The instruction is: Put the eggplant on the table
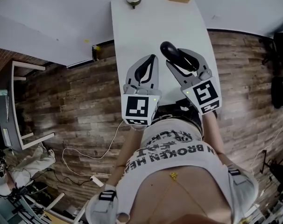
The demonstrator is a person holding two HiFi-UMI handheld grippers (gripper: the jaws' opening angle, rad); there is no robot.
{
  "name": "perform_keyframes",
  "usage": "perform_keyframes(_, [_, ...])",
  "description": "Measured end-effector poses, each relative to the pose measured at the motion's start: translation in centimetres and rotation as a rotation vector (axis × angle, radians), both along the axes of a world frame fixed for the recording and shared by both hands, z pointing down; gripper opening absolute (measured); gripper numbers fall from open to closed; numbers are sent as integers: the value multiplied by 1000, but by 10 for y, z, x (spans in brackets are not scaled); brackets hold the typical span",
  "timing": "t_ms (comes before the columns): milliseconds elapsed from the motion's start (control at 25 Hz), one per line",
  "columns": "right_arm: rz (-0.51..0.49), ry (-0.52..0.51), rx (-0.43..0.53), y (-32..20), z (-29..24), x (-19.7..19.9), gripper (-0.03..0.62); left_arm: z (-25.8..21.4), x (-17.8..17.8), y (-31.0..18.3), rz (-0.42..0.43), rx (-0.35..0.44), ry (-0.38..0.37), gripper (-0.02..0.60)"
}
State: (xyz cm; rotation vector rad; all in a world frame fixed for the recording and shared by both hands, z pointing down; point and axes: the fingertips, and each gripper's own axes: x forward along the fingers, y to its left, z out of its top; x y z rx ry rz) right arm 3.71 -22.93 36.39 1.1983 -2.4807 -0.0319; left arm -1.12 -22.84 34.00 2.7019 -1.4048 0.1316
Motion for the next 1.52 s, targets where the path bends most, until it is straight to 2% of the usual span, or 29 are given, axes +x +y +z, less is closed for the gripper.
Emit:
perform_keyframes(520, [-62,-10,-7,-3,3,15,195,4,16,-1,-49,-13,1,-2])
perform_keyframes(1520, [-93,33,-78,-20,35,14,195,15,8,-3,-77,-46,-10,-2])
